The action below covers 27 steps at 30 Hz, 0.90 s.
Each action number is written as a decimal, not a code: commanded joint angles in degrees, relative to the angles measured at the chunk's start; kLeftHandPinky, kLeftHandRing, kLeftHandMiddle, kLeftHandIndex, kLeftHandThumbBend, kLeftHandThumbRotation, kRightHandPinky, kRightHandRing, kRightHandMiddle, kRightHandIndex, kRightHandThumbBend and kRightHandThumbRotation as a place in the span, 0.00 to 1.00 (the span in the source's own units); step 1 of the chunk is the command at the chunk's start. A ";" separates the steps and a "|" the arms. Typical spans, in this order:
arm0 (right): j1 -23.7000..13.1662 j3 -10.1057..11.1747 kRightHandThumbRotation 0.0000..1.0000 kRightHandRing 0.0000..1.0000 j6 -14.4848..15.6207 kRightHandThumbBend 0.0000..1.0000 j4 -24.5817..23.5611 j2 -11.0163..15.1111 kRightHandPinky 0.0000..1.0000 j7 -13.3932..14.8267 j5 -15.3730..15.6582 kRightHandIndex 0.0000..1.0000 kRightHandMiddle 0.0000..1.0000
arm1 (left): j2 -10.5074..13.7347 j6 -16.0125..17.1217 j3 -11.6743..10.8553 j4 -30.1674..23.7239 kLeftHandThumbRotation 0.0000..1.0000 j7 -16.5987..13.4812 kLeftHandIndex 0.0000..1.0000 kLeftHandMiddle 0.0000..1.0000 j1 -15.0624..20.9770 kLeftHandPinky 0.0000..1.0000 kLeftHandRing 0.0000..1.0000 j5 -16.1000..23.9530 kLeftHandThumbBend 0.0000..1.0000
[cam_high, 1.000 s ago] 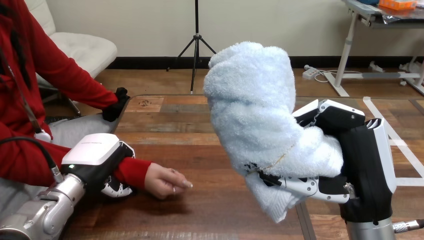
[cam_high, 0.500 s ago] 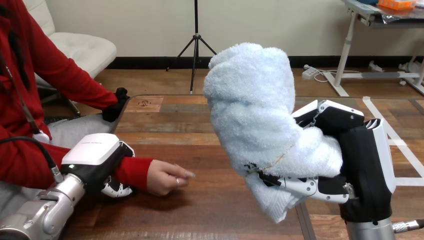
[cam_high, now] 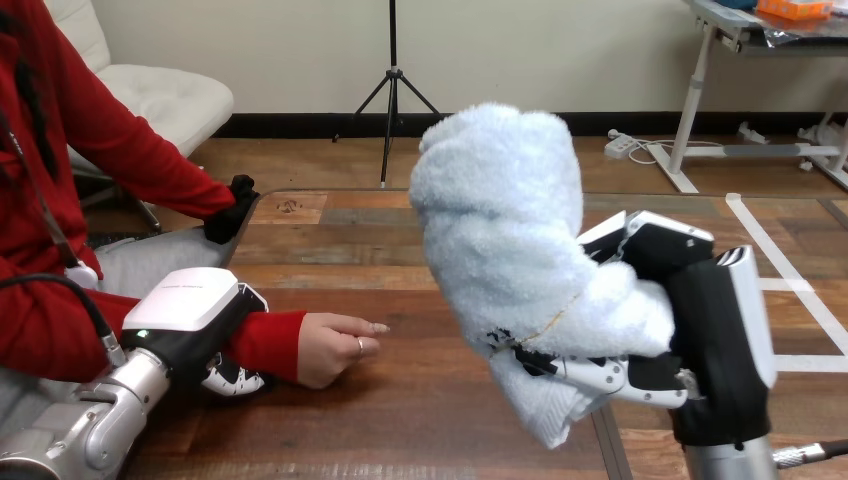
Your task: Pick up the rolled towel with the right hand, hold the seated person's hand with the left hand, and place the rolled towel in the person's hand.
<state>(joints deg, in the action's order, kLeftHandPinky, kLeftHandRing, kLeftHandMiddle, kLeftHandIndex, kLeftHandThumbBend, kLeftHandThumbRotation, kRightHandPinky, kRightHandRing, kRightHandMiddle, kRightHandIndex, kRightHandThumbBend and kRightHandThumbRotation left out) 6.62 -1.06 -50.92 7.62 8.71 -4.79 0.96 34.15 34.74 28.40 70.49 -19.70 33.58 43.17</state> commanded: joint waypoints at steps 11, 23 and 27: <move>-8.89 0.63 0.00 0.06 -1.23 0.52 8.50 -1.12 0.02 0.71 1.34 0.07 0.08 | 0.16 4.14 -0.41 -1.44 0.08 -0.63 0.37 0.34 0.13 0.22 0.28 -1.14 0.83; -12.72 -0.02 0.00 0.06 -0.98 0.50 15.93 -1.17 0.03 -0.44 0.71 0.07 0.09 | 0.75 6.40 -0.70 -3.21 0.09 -1.27 0.37 0.34 0.13 0.22 0.27 -1.22 0.82; -14.17 -0.24 0.00 0.07 -0.75 0.49 18.48 -1.34 0.03 -0.96 0.42 0.08 0.09 | 0.96 7.25 -0.97 -3.93 0.09 -1.25 0.37 0.34 0.05 0.23 0.28 -1.48 0.81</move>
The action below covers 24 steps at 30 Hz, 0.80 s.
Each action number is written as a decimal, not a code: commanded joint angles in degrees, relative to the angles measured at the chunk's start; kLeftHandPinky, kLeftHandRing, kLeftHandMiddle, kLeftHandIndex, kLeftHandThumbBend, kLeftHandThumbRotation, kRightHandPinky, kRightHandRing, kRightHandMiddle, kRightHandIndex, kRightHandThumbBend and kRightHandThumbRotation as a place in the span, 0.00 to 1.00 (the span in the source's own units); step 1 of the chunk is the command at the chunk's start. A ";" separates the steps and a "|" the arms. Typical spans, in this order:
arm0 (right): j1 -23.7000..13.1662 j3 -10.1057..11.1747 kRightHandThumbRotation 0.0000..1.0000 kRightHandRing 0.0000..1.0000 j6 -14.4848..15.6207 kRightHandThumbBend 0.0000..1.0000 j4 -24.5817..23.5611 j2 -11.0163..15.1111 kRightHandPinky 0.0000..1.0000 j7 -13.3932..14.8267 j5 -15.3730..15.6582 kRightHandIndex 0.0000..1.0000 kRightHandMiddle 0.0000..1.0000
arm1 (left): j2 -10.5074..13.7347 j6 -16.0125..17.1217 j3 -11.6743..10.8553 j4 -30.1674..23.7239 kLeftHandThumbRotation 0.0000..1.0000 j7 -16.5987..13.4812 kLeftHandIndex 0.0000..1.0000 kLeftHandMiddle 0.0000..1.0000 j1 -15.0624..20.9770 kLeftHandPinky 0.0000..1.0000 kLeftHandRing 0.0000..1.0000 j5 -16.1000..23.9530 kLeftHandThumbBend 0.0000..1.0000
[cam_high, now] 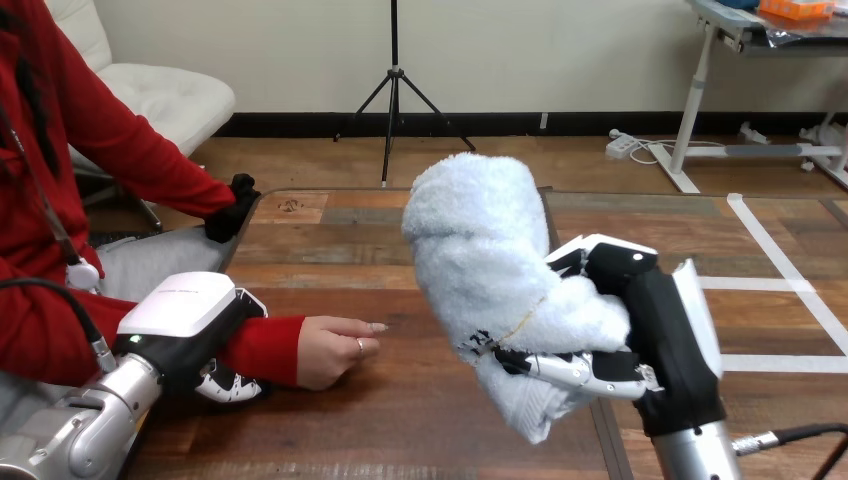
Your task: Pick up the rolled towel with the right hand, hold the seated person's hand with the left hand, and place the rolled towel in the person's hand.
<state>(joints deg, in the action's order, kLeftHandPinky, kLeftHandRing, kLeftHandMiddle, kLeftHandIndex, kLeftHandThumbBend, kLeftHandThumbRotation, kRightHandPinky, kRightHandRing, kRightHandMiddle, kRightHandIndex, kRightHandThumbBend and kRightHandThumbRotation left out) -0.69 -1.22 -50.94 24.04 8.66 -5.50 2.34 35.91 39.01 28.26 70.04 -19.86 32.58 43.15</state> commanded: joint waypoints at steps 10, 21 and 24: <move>-10.66 -0.03 0.00 0.08 -1.36 0.51 8.10 -1.57 0.04 1.34 2.38 0.09 0.11 | -0.23 4.35 -1.43 -5.79 0.08 -0.61 0.37 0.34 0.87 0.24 0.28 -1.98 0.79; -13.70 -0.37 0.00 0.08 -1.29 0.51 12.58 -2.46 0.04 1.48 3.14 0.09 0.11 | 0.46 6.16 -2.27 -8.98 0.05 0.01 0.37 0.34 0.44 0.22 0.28 -3.05 0.77; -14.60 -0.37 0.00 0.08 -1.52 0.51 14.08 -2.70 0.04 1.79 3.58 0.09 0.11 | 0.72 6.03 -2.36 -10.29 0.05 0.51 0.37 0.34 0.39 0.22 0.28 -3.15 0.76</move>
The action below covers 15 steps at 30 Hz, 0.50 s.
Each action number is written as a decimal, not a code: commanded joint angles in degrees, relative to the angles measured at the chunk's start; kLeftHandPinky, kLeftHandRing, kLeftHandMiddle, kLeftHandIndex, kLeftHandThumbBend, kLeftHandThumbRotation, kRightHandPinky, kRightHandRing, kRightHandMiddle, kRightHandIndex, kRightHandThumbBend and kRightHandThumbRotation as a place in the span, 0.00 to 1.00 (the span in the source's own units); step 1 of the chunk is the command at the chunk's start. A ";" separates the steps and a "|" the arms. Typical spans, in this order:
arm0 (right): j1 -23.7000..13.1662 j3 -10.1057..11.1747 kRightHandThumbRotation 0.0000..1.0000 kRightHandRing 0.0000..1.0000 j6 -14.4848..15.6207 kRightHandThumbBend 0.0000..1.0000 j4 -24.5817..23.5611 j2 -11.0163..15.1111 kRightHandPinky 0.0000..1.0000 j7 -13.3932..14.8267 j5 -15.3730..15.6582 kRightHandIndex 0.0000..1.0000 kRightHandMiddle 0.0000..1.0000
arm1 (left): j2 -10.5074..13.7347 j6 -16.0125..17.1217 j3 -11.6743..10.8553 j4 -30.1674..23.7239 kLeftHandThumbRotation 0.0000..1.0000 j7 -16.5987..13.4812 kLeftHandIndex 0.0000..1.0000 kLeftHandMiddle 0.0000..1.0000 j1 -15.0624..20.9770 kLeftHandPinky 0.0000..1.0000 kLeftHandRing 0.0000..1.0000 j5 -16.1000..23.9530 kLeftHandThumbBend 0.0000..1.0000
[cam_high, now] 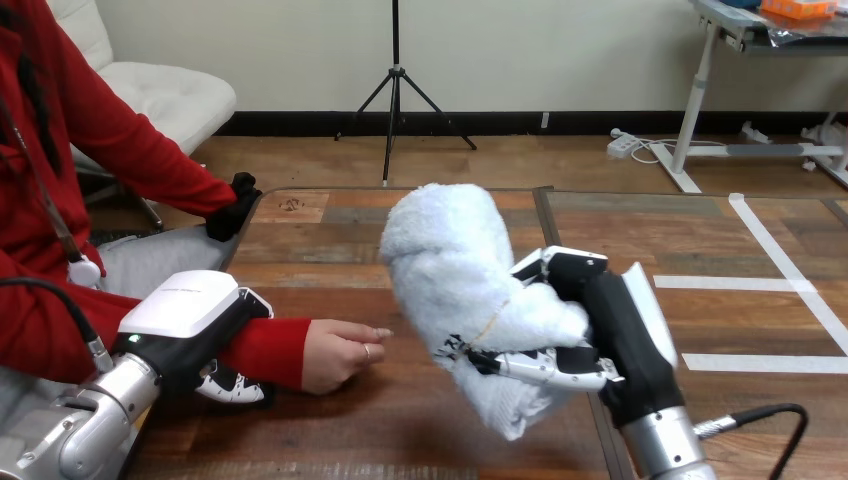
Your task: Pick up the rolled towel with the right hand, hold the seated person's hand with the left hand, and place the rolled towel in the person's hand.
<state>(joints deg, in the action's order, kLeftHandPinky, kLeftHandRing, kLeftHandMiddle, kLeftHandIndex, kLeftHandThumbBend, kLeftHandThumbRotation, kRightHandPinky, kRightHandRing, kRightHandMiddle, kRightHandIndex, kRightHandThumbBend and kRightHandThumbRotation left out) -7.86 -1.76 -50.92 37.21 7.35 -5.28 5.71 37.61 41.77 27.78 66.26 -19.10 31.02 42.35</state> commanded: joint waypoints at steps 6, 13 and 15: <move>-8.70 0.12 0.00 0.08 -0.72 0.52 2.84 -1.80 0.04 1.68 0.67 0.09 0.11 | -0.56 3.72 -2.44 -9.01 0.04 0.36 0.36 0.34 1.53 0.23 0.28 -2.84 0.75; -10.32 -0.05 0.00 0.07 -0.93 0.51 5.61 -1.95 0.04 1.55 1.04 0.08 0.11 | -0.07 2.93 -3.49 -13.06 0.03 2.19 0.36 0.34 0.68 0.24 0.28 -3.50 0.75; -10.95 -0.19 0.00 0.07 -1.18 0.51 6.73 -1.83 0.04 1.82 1.60 0.08 0.10 | 0.10 2.65 -3.87 -14.57 0.03 2.95 0.36 0.34 0.39 0.24 0.28 -3.84 0.75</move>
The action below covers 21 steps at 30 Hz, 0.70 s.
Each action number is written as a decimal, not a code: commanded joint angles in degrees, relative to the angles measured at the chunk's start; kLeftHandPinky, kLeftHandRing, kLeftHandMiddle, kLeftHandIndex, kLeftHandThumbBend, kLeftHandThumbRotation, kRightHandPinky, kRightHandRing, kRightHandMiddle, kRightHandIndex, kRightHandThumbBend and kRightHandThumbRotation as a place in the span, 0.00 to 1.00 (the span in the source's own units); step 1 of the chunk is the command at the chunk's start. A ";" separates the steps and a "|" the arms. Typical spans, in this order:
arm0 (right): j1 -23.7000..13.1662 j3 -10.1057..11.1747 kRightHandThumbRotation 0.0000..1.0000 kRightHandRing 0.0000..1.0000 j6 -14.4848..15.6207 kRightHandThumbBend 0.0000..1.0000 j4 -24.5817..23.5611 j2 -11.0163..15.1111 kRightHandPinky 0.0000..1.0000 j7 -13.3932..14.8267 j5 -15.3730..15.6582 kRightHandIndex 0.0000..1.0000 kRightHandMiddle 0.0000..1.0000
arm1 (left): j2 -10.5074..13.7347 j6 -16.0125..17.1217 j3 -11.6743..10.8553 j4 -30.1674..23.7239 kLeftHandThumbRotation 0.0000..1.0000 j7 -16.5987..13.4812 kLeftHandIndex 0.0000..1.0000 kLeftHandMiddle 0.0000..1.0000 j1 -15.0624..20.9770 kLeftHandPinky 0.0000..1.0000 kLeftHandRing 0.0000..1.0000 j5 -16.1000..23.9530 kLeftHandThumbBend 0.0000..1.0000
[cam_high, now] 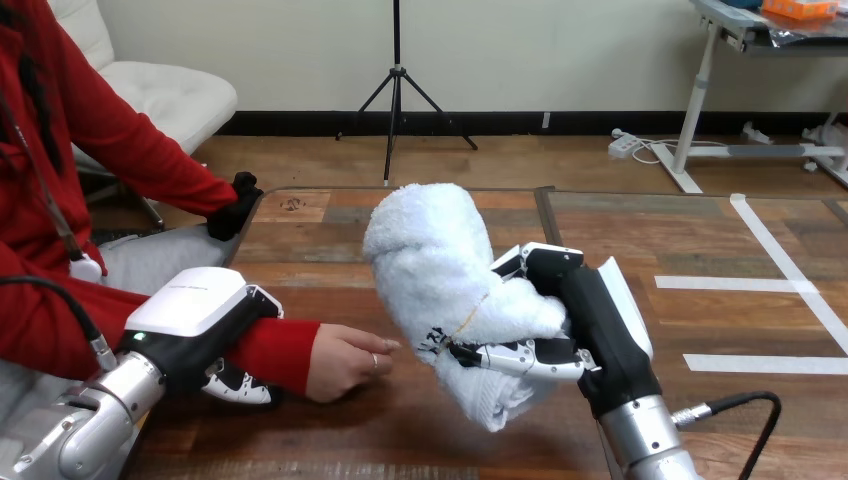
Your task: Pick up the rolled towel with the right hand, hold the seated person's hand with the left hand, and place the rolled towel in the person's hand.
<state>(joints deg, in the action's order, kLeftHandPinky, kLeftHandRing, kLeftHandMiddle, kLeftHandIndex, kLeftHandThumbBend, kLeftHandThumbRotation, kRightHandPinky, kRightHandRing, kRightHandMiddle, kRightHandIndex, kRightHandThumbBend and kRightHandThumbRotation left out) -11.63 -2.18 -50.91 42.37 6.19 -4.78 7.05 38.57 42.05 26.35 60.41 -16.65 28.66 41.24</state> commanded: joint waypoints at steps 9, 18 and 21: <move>-9.53 0.11 0.00 0.07 -1.36 0.50 6.17 -0.88 0.03 1.13 0.56 0.08 0.10 | -0.33 1.43 -4.12 -14.44 0.00 3.76 0.37 0.34 1.52 0.25 0.28 -4.24 0.77; -11.91 0.16 0.00 0.08 -0.90 0.52 11.05 -1.14 0.03 1.32 1.13 0.08 0.10 | -0.03 0.56 -5.92 -19.81 0.00 5.77 0.38 0.35 0.24 0.26 0.29 -4.66 0.77; -12.66 0.21 0.00 0.08 -0.63 0.52 12.63 -1.16 0.03 1.32 1.43 0.08 0.10 | 0.06 0.14 -6.51 -21.62 0.00 6.54 0.38 0.35 -0.20 0.27 0.29 -4.86 0.78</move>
<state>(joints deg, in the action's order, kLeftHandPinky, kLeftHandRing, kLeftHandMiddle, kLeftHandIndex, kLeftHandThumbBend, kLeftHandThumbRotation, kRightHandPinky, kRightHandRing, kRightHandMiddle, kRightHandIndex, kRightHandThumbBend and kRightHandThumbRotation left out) -14.58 -2.28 -50.89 51.83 6.22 -4.72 9.05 40.13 40.16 23.48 51.47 -10.40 24.96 40.82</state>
